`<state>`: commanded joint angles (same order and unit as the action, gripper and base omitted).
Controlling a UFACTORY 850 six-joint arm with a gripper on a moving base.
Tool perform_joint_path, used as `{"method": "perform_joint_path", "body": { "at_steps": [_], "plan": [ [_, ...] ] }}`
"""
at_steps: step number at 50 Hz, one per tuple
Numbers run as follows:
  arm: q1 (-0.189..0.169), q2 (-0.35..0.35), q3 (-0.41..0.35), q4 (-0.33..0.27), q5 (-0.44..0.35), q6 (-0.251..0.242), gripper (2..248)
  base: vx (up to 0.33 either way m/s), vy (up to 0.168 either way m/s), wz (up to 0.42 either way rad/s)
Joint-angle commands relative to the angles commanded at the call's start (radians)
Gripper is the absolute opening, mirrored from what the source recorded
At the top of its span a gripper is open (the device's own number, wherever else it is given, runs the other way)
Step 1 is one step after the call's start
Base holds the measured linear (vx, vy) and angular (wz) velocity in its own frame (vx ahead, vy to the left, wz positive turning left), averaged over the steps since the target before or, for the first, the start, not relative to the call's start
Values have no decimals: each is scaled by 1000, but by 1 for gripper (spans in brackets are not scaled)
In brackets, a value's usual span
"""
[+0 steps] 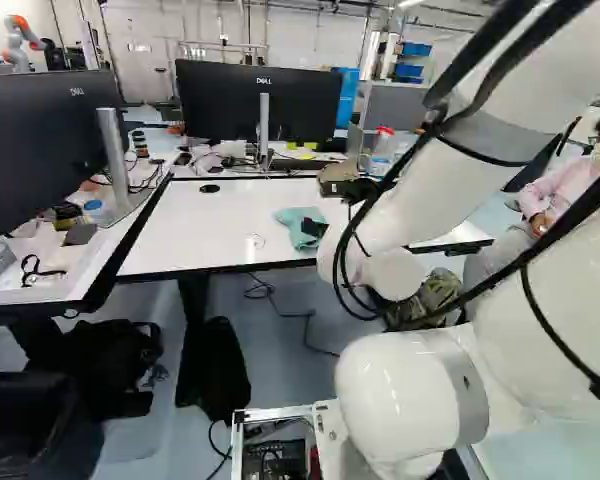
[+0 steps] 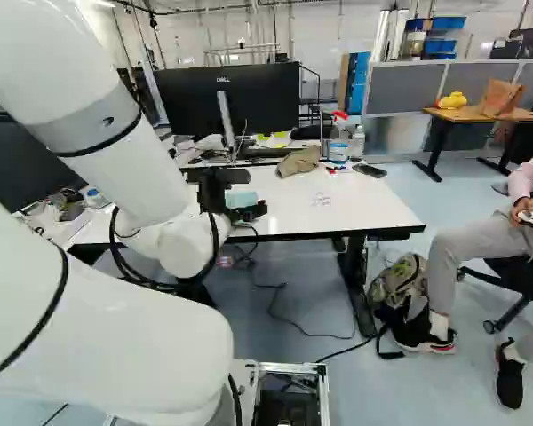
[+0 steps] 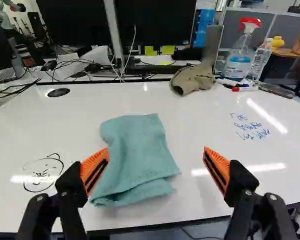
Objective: Clean the table with the green towel
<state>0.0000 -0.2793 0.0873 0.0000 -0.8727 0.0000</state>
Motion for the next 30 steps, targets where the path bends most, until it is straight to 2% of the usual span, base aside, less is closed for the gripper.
{"method": "perform_joint_path", "body": {
  "at_steps": [30],
  "plan": [
    [0,7,6,0,0,0,247,0,0,0]
  ]
}}
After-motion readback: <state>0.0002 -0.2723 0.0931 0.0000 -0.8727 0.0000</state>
